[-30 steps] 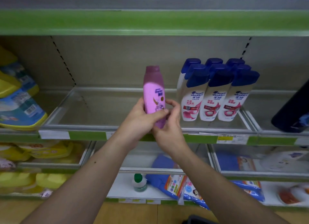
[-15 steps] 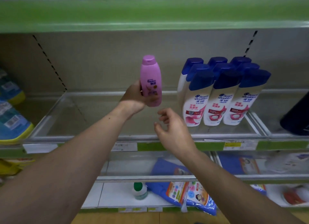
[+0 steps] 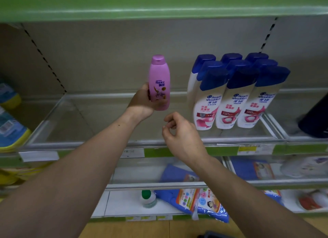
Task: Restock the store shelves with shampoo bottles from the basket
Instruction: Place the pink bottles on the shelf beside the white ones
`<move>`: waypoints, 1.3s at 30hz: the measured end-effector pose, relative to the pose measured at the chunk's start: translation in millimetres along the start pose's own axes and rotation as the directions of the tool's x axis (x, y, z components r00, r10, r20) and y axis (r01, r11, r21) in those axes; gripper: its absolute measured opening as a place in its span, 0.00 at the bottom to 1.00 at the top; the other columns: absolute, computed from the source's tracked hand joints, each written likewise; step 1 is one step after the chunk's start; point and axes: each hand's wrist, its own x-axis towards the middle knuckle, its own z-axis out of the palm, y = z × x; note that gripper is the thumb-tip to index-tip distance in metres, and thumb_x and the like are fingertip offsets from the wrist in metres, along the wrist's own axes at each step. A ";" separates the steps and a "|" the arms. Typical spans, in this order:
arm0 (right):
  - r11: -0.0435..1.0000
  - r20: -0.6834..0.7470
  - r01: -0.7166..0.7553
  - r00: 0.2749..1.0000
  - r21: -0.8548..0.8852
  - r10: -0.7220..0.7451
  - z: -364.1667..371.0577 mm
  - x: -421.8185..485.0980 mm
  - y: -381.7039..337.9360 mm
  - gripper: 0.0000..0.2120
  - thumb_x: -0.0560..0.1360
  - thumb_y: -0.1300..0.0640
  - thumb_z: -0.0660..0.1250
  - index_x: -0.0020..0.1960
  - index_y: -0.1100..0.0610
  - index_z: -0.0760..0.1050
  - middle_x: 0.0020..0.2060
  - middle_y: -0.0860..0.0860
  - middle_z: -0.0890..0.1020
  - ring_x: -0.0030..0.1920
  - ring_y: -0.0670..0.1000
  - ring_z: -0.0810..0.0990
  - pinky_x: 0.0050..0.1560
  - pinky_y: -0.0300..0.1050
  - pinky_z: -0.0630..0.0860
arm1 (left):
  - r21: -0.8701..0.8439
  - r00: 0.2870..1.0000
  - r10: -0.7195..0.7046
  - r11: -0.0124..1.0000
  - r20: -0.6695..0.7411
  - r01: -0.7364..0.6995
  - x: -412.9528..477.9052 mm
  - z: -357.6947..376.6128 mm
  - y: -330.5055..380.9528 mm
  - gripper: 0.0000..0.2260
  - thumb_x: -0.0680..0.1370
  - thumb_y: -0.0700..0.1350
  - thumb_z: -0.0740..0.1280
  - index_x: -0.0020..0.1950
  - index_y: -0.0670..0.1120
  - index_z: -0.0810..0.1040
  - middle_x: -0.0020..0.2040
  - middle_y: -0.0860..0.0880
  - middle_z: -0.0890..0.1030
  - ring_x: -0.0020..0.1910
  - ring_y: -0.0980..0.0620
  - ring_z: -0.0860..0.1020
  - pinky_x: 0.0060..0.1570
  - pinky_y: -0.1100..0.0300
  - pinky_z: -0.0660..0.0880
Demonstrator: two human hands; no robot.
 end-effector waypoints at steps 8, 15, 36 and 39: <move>0.994 -0.042 0.086 0.996 0.073 -0.083 -15.1 -28.9 -1.4 0.06 0.80 0.56 0.64 0.55 0.56 0.77 0.49 0.48 0.81 0.53 0.45 0.78 0.56 0.45 0.76 | 0.175 0.945 0.105 0.983 -0.309 -0.052 -50.5 7.3 1.4 0.28 0.74 0.40 0.74 0.71 0.44 0.68 0.67 0.45 0.74 0.64 0.53 0.74 0.62 0.63 0.69; 0.974 -0.201 0.111 0.977 0.198 -0.070 -47.5 -83.1 24.0 0.08 0.80 0.57 0.65 0.43 0.57 0.75 0.33 0.46 0.78 0.35 0.43 0.75 0.38 0.36 0.71 | -0.183 0.943 0.120 0.966 -0.310 -0.183 -163.2 68.9 26.2 0.11 0.84 0.42 0.62 0.44 0.41 0.78 0.35 0.50 0.79 0.32 0.59 0.75 0.38 0.65 0.74; 0.705 -0.025 -0.643 0.733 0.299 0.679 -85.0 -361.4 384.9 0.14 0.81 0.45 0.64 0.52 0.57 0.77 0.41 0.49 0.81 0.42 0.48 0.79 0.44 0.44 0.74 | 0.193 0.784 -0.406 0.914 0.469 0.358 -358.3 385.9 -217.6 0.08 0.83 0.51 0.63 0.48 0.50 0.77 0.43 0.49 0.82 0.43 0.55 0.83 0.49 0.55 0.79; 0.628 -0.025 -0.722 0.650 0.292 0.759 -73.5 -392.2 436.9 0.13 0.80 0.45 0.65 0.55 0.55 0.76 0.45 0.48 0.82 0.46 0.47 0.80 0.46 0.40 0.74 | 0.291 0.709 -0.444 0.896 0.547 0.336 -374.1 427.7 -262.2 0.07 0.81 0.55 0.63 0.49 0.54 0.77 0.46 0.51 0.83 0.47 0.51 0.82 0.55 0.48 0.79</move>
